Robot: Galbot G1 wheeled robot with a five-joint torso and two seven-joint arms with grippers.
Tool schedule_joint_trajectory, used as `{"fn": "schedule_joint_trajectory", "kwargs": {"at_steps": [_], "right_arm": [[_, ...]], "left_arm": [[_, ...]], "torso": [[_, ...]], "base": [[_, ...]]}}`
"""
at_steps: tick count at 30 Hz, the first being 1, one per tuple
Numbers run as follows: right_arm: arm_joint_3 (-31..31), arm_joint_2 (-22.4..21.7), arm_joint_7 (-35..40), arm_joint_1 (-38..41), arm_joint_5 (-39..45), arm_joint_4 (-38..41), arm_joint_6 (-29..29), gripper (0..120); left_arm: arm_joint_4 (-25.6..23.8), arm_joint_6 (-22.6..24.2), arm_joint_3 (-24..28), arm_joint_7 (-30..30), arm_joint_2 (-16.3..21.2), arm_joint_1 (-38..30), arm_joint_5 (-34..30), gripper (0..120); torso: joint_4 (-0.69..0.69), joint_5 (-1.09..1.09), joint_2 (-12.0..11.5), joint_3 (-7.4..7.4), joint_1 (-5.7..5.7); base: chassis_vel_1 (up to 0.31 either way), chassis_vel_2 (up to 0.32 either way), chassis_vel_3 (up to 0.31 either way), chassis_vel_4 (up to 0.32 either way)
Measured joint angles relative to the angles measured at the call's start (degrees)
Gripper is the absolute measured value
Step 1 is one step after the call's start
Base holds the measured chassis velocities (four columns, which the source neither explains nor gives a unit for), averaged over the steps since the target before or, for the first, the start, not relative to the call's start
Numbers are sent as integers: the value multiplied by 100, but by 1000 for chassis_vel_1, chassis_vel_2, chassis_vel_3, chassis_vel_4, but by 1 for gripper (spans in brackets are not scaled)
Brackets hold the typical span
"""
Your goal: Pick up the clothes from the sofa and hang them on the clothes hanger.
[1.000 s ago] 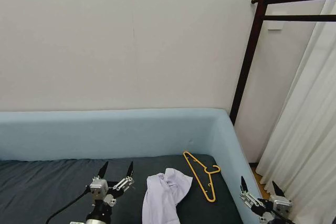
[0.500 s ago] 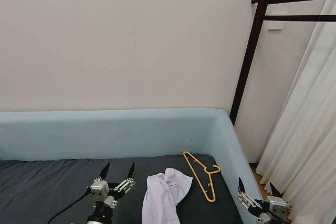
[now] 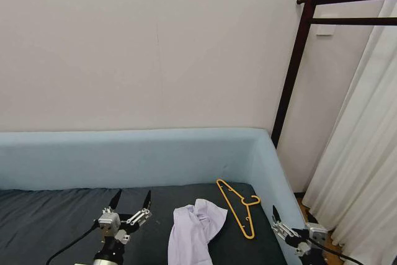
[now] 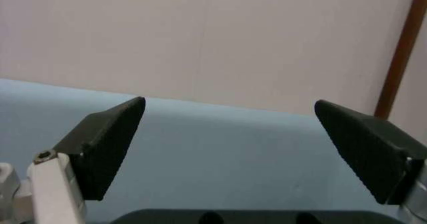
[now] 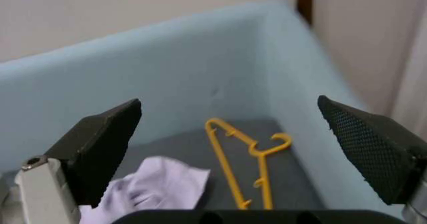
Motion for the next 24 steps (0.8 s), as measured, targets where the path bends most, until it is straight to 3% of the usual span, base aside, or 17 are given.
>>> {"fn": "schedule_joint_trajectory", "kwargs": {"at_steps": [6,11,13,14,18,24], "right_arm": [[-757,-63,-309,986,585,-839,-368,100],[-1388,268,-777,2374,1147,-2372,-643,100],[-1605,595,-1227,2984,1034,-3465,-537,100],[-1605,595,-1227,2984,1034,-3465,-537,100],[-1751,1217,-1909,3646,448,-4923,-217,100],[-1764,1647,-2113,3871,-464,-5761,204,100]], "left_arm": [[322,-118,-388,5,-11,103,-5,100],[595,-262,-789,42,-73,246,36,100],[601,-292,-992,52,-98,341,28,100],[601,-292,-992,52,-98,341,28,100],[612,-327,-1279,64,-90,481,-4,100],[682,-373,-1408,66,-90,502,-27,100]], "torso": [[0,0,0,0,0],[2,-1,-1,1,0],[1,-3,-1,1,1],[1,-3,-1,1,1],[2,-1,-1,0,1],[1,-2,0,0,1]], "base": [[0,0,0,0],[0,0,0,0],[0,0,0,0],[0,0,0,0],[0,0,0,0],[0,0,0,0]]}}
